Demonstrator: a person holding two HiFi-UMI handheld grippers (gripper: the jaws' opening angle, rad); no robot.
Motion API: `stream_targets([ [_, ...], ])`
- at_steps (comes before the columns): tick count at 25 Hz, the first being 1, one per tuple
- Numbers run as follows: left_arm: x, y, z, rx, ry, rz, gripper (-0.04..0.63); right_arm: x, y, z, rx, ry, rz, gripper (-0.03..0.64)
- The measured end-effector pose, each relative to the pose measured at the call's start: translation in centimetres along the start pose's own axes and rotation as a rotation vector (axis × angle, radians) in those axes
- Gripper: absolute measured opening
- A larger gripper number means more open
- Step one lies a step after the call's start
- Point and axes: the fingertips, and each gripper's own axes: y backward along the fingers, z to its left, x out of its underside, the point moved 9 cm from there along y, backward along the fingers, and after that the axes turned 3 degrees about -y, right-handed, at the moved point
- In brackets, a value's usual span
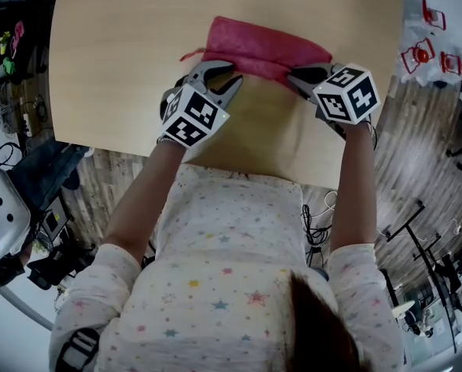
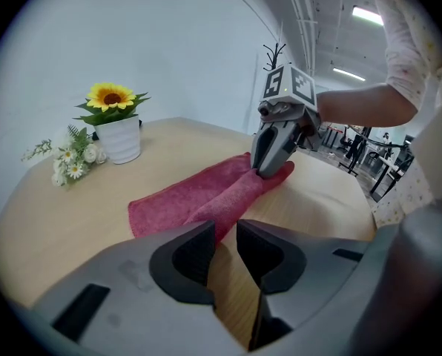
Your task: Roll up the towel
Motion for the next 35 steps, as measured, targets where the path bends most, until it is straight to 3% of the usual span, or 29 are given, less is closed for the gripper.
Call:
stream_targets([
  [6, -0.4, -0.8, 0.8, 0.009, 0.035, 0.02, 0.095, -0.5, 1.6, 0.8, 0.161, 0.18, 0.0, 0.071],
  [11, -0.6, -1.2, 0.9, 0.004, 0.044, 0.029, 0.095, 0.4, 4.4, 1.0, 0.276, 0.248, -0.056, 0.072],
  [17, -0.8, -1.2, 0.8, -0.005, 0.046, 0.036, 0.095, 1.9, 5.8, 3.4, 0.295, 0.313, -0.15, 0.084],
  [21, -0.7, -1.1, 0.9, -0.008, 0.045, 0.038, 0.095, 3.5, 3.5, 4.2, 0.302, 0.411, -0.101, 0.122],
  [26, -0.7, -1.3, 1.0, -0.013, 0.04, 0.043, 0.095, 4.3, 1.9, 3.8, 0.391, 0.545, 0.002, 0.136],
  [32, -0.8, -1.4, 1.0, -0.009, 0.037, 0.05, 0.095, 3.9, 2.0, 1.7, 0.409, 0.565, 0.038, 0.136],
  [35, -0.9, -1.5, 1.1, -0.01, 0.039, 0.038, 0.095, 3.5, 2.5, 1.1, 0.363, 0.544, 0.03, 0.084],
])
